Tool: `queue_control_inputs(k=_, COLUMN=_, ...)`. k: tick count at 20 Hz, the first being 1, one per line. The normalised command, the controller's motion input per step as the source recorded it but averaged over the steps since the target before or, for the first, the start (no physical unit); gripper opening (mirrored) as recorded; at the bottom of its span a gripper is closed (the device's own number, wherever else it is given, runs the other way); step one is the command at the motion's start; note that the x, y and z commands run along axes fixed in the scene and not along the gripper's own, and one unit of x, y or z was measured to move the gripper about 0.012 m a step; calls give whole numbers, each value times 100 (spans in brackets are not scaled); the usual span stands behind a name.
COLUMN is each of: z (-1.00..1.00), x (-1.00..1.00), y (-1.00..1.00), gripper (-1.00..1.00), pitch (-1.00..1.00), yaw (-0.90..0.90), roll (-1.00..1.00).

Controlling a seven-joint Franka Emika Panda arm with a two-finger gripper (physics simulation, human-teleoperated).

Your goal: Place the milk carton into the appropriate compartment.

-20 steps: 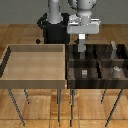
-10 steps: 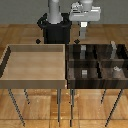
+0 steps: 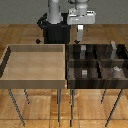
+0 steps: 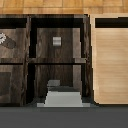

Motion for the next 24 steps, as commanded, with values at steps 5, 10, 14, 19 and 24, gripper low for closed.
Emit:
queue_control_inputs(k=5, z=-80, x=0, y=7, gripper=-100, pitch=0, yaw=0, roll=0)
queue_control_inputs(k=10, z=-80, x=0, y=0, gripper=-100, pitch=0, yaw=0, roll=0)
queue_control_inputs(k=14, z=-100, x=0, y=0, gripper=-100, pitch=0, yaw=0, roll=0)
queue_control_inputs(k=19, z=-40, x=0, y=0, gripper=100, pitch=0, yaw=0, roll=0)
queue_control_inputs(k=24, z=0, x=0, y=0, gripper=100, pitch=0, yaw=0, roll=0)
